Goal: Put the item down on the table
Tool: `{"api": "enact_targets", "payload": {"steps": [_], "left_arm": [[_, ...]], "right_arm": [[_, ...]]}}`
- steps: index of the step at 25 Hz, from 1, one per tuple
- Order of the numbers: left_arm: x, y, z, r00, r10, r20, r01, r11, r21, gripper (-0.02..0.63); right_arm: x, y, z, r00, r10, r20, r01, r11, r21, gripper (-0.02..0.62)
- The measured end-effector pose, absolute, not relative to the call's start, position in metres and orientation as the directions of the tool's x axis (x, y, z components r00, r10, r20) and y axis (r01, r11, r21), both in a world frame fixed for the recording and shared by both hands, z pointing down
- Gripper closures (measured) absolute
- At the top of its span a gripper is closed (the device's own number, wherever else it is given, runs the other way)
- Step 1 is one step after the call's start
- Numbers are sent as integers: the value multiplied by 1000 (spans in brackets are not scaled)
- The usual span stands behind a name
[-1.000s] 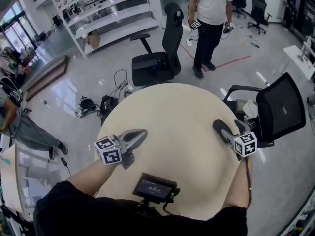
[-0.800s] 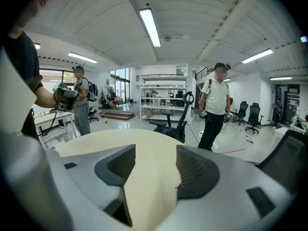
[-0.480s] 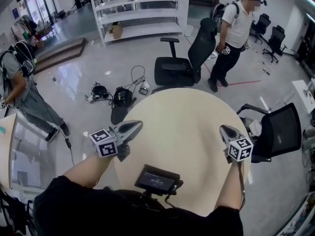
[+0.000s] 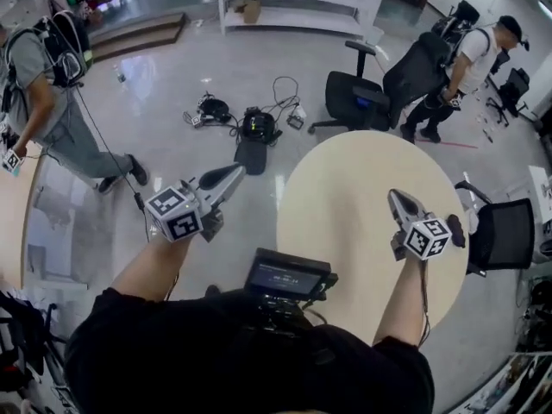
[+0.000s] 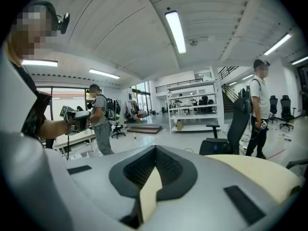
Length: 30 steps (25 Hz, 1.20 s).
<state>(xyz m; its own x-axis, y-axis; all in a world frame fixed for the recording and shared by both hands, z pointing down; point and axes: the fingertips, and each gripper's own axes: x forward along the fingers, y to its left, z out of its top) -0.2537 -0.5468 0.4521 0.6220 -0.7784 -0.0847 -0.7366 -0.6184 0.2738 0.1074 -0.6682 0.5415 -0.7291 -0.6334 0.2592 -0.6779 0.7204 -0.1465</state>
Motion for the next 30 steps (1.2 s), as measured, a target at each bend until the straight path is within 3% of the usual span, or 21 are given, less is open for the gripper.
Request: {"api": "enact_targets", "payload": {"steps": [6,13,24,30], "left_arm": [[-417,-479,418,506,-854,-121,-816,-519,253,604],[-514,-407,396,421,-903,-88,-865,-429,259,604],[-511,-371,365,286,-945,-155,-918,-317,238,604],[-519,-357,376,253,-952,-171,-918,-292,267,604]], "right_arm": [[-68,-628,500,-807,-550,216,-586,792,-170,591],[-185,-580,457,-872,-439,218,-479,857,-192,590],[-243,-556,406,-965,-223,135,-245,954,-174,591],[-244,-554,403,-969,-206,134,-227,960,-163,591]]}}
